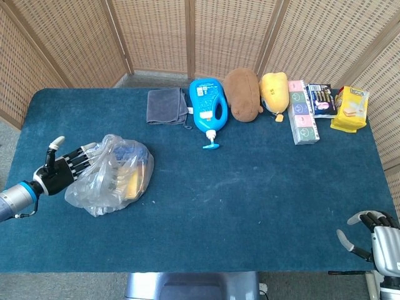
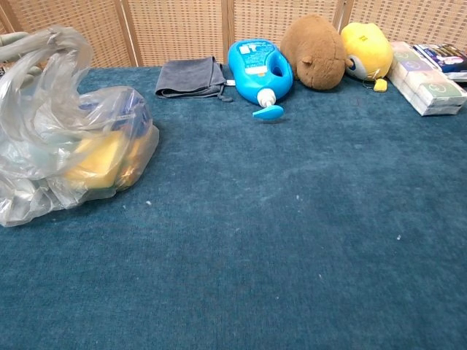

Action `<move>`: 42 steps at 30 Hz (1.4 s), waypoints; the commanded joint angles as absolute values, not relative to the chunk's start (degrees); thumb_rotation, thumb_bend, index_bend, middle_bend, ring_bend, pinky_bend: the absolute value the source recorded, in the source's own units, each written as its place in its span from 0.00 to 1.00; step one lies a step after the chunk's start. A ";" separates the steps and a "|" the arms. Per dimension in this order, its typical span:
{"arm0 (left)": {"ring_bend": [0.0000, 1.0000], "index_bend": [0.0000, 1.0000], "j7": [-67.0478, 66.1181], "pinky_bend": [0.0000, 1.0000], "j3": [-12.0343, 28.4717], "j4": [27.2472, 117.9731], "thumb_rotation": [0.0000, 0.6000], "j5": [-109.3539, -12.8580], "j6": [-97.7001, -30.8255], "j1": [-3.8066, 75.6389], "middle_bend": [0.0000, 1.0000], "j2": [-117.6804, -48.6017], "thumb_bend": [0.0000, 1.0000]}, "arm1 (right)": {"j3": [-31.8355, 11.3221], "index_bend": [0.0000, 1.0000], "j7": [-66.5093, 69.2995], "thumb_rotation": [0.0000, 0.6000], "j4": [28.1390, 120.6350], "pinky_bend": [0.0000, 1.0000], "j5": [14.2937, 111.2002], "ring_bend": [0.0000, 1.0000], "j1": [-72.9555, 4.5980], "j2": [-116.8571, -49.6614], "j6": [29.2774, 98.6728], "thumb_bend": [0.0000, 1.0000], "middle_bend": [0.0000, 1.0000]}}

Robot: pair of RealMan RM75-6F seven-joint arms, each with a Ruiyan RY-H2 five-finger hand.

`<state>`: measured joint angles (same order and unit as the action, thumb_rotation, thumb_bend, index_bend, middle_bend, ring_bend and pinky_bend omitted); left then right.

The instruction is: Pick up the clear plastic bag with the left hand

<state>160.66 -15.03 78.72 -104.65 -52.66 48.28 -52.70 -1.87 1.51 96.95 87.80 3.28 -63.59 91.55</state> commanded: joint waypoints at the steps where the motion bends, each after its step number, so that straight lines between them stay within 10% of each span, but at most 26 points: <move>1: 0.12 0.12 161.77 0.23 -16.04 79.00 0.05 -104.66 -52.33 49.21 0.21 -52.91 0.24 | -1.86 0.49 1.64 0.21 96.95 0.21 87.85 0.32 3.41 -63.49 91.73 0.32 0.44; 42: 0.09 0.09 161.63 0.24 -16.80 87.87 0.05 -97.37 -40.79 58.21 0.20 -52.99 0.32 | -1.71 0.49 4.26 0.21 95.98 0.21 88.96 0.32 5.75 -62.87 95.01 0.32 0.44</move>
